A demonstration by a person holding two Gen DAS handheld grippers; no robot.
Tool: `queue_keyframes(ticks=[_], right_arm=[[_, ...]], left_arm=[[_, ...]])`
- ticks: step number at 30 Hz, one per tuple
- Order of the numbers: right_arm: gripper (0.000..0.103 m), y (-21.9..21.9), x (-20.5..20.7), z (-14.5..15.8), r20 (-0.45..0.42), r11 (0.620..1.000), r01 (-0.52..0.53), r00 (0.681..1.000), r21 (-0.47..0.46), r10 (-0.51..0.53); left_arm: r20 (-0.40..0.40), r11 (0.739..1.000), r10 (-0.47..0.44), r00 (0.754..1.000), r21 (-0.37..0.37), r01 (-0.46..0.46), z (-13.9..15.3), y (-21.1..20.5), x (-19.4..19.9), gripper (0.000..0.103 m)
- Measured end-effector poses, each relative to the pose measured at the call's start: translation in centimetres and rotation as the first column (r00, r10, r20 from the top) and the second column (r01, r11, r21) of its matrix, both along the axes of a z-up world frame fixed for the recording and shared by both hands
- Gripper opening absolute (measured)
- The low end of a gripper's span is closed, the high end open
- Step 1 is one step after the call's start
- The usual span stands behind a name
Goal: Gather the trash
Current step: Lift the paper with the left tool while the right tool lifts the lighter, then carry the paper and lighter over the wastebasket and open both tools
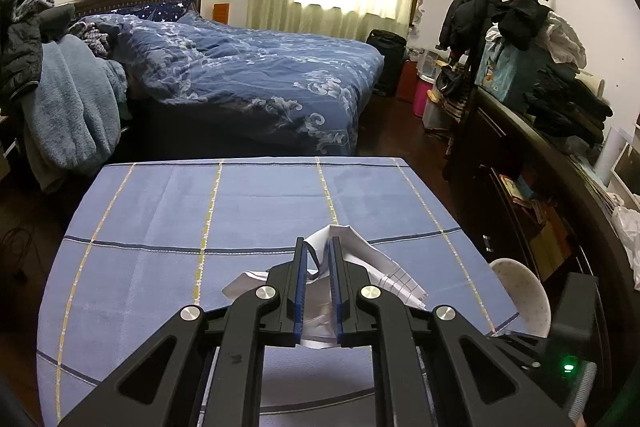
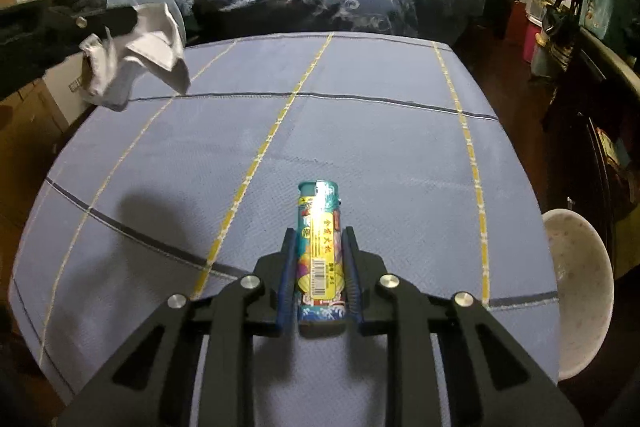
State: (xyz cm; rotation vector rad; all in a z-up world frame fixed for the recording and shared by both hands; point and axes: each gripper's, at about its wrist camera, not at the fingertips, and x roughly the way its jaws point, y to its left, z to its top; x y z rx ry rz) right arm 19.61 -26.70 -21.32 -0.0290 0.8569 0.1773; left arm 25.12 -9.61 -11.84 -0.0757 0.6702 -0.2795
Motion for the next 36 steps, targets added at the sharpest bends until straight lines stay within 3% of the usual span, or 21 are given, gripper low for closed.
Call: queue_keyframes(ticks=[9,18,28,36], right_arm=[[0.024,-4.6,-3.7,1.7,0.054,0.995,0.086,0.995,0.051,-0.088],[0.024,-11.2,-7.4,2.1,0.083,0.969,0.211,0.971,0.13,-0.223],[0.024,-18.5,-10.1,2.5,0.115,0.913,0.349,0.919,0.21,-0.378],[0.024,-24.0,-11.1,1.7,0.11,0.855,0.451,0.865,0.256,-0.489]], left_arm=[[-0.008,0.999,-0.038,0.999,0.009,0.038,-0.2,-2.2,-0.1,0.011],[-0.002,0.987,-0.15,0.989,0.05,0.15,0.2,-8.6,-0.3,0.011],[-0.002,0.948,-0.303,0.953,0.102,0.302,-0.1,-17.4,-1.0,0.011],[-0.012,0.895,-0.427,0.904,0.133,0.425,-1.0,-24.4,-1.8,0.011]])
